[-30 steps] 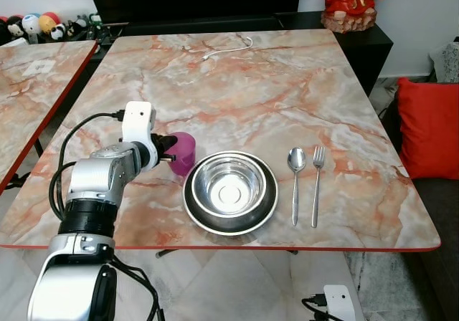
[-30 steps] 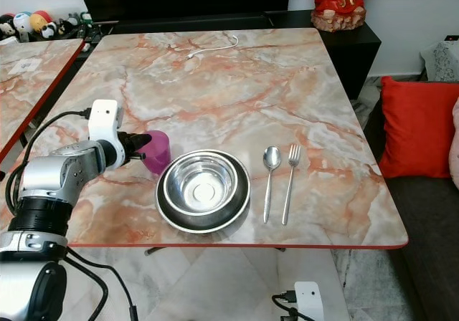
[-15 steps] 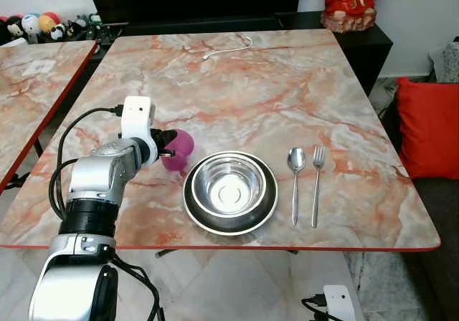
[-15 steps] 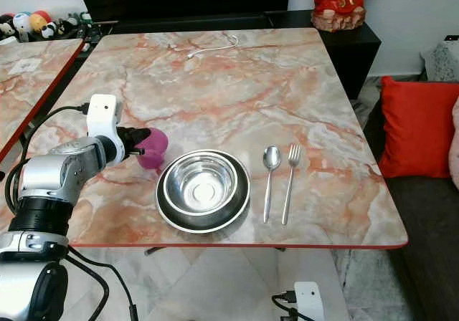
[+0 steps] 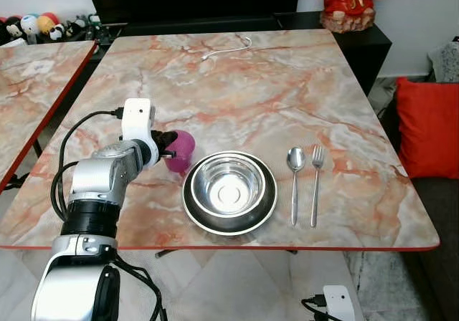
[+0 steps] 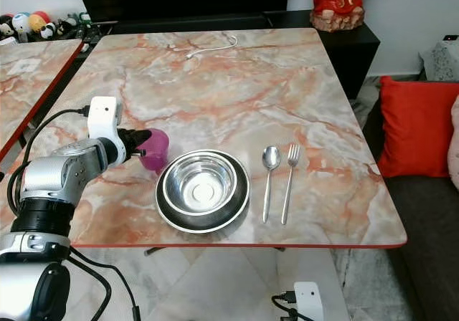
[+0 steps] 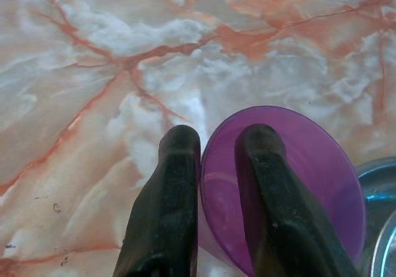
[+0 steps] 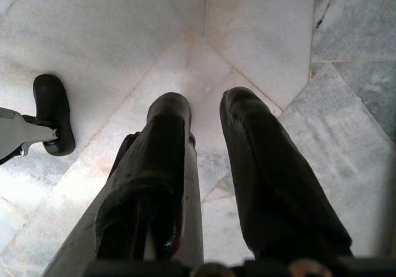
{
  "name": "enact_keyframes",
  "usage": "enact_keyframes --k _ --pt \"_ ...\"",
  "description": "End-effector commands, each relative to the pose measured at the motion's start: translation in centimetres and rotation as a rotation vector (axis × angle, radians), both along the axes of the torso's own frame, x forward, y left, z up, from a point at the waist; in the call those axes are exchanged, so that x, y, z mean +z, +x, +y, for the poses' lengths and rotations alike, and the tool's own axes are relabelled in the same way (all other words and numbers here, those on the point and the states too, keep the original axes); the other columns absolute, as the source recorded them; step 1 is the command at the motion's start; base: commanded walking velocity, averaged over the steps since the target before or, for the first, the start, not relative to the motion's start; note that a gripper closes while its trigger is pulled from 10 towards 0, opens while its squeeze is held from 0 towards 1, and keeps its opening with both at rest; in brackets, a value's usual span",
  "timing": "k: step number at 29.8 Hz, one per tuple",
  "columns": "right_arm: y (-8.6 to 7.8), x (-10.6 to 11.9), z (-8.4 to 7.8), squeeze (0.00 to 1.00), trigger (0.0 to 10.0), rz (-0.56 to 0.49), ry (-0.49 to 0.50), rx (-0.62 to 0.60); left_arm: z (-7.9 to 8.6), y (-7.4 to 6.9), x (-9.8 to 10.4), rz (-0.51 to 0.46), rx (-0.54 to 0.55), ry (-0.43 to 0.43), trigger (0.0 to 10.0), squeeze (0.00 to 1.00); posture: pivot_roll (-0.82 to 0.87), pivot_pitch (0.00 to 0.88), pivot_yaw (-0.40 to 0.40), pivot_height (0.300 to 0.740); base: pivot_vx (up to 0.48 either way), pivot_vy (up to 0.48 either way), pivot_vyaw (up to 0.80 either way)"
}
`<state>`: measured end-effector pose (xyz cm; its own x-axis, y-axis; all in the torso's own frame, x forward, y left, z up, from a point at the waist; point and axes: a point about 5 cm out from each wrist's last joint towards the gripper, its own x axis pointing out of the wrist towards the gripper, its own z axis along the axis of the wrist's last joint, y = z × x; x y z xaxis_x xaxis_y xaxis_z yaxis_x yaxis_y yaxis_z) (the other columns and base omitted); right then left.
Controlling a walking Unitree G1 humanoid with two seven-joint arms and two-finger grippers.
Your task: Setting the table
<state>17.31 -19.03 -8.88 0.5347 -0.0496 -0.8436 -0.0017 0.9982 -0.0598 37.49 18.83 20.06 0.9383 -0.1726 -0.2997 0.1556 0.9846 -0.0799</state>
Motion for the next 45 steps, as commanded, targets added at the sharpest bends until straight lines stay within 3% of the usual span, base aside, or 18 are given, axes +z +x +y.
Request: enact_keyframes --k 1,6,7,8,9,10,11,20,26,33,36,37,38,45 --pt "-0.5 -0.2 0.0 0.00 10.0 0.024 -0.003 0.007 0.4 -0.2 -0.6 0.024 0.018 -0.015 10.0 0.00 -0.03 0.089 0.038 0.740 0.000 0.000 0.00" --pt "-0.5 -0.2 0.0 0.00 10.0 0.025 -0.005 0.008 0.5 -0.2 -0.6 0.021 0.022 -0.009 10.0 0.00 -0.03 0.092 0.037 0.740 0.000 0.000 0.00" --pt "-0.5 -0.2 0.0 0.00 10.0 0.026 -0.006 0.009 0.5 -0.2 -0.7 0.023 0.025 -0.011 10.0 0.13 -0.03 0.092 0.037 0.740 0.000 0.000 0.00" --pt "-0.5 -0.2 0.0 0.00 10.0 0.026 -0.006 0.009 0.5 -0.2 -0.7 0.025 0.027 -0.012 10.0 0.13 -0.03 0.092 0.036 0.740 0.000 0.000 0.00" --pt "-0.5 -0.2 0.0 0.00 10.0 0.027 -0.006 0.009 0.6 -0.2 -0.7 0.026 0.028 -0.012 10.0 0.51 -0.03 0.093 0.038 0.740 0.000 0.000 0.00" --pt "-0.5 -0.2 0.0 0.00 10.0 0.027 -0.006 0.009 0.6 -0.2 -0.7 0.026 0.027 -0.012 10.0 0.51 -0.03 0.093 0.038 0.740 0.000 0.000 0.00" --pt "-0.5 -0.3 0.0 0.00 10.0 0.027 -0.007 0.010 0.6 -0.3 -0.8 0.030 0.027 -0.012 10.0 0.84 -0.03 0.093 0.041 0.740 0.000 0.000 0.00" --pt "-0.5 -0.3 0.1 0.00 10.0 0.027 -0.004 0.006 0.5 -0.2 -0.9 0.036 0.023 -0.007 10.0 0.83 -0.03 0.094 0.045 0.740 0.000 0.000 0.00" --pt "-0.5 -0.3 0.1 0.00 10.0 0.026 -0.004 0.005 0.6 -0.2 -0.7 0.010 0.029 0.068 10.0 0.81 -0.03 0.094 0.042 0.740 0.000 0.000 0.00" --pt "-0.5 -0.3 0.1 0.00 10.0 0.026 -0.005 0.009 0.6 -0.2 -0.8 0.003 0.027 0.087 10.0 0.82 -0.03 0.095 0.040 0.740 0.000 0.000 0.00" --pt "-0.5 -0.3 0.0 0.00 10.0 0.027 -0.007 0.010 0.7 -0.3 -0.9 0.005 0.028 0.109 10.0 0.78 -0.02 0.096 0.039 0.740 0.000 0.000 0.00" --pt "-0.5 -0.3 0.0 0.00 10.0 0.027 -0.006 0.011 0.7 -0.3 -0.9 0.002 0.029 0.116 10.0 0.11 -0.02 0.097 0.039 0.740 0.000 0.000 0.00" --pt "-0.5 -0.3 0.0 0.00 10.0 0.028 -0.006 0.011 0.7 -0.3 -0.8 -0.009 0.032 0.136 10.0 0.00 -0.02 0.097 0.039 0.740 0.000 0.000 0.00" --pt "-0.5 -0.3 0.0 0.00 10.0 0.028 -0.005 0.013 0.7 -0.2 0.2 -0.092 0.049 0.146 10.0 0.00 -0.02 0.100 0.038 0.740 0.000 0.000 0.00"
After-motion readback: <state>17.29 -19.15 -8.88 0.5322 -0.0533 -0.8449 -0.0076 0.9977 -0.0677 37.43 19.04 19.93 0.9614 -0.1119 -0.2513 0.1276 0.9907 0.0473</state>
